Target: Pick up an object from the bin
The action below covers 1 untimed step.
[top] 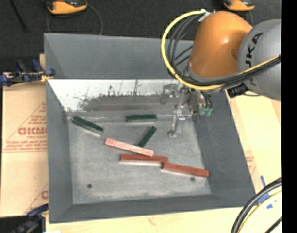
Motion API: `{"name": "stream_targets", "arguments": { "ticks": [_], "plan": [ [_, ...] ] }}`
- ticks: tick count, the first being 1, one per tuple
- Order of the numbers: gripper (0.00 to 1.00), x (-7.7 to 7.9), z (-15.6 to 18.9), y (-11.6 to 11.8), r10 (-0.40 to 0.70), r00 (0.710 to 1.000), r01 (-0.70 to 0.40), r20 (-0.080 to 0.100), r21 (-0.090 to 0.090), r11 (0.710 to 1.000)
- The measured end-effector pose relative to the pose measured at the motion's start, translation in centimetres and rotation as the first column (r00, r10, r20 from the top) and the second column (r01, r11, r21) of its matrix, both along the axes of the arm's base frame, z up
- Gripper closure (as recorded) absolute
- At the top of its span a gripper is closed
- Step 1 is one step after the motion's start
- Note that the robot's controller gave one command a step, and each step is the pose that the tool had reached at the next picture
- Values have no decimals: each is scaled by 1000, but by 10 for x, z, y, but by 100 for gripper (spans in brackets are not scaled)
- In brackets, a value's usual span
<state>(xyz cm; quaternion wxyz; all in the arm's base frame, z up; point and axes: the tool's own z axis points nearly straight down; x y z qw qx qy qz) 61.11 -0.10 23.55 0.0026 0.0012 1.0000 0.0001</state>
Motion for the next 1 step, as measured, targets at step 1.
{"name": "stream_targets", "arguments": {
  "ticks": [1],
  "plan": [
    [0,-10,-158,38,113,994,-113,-8,0,994]
  ]
}}
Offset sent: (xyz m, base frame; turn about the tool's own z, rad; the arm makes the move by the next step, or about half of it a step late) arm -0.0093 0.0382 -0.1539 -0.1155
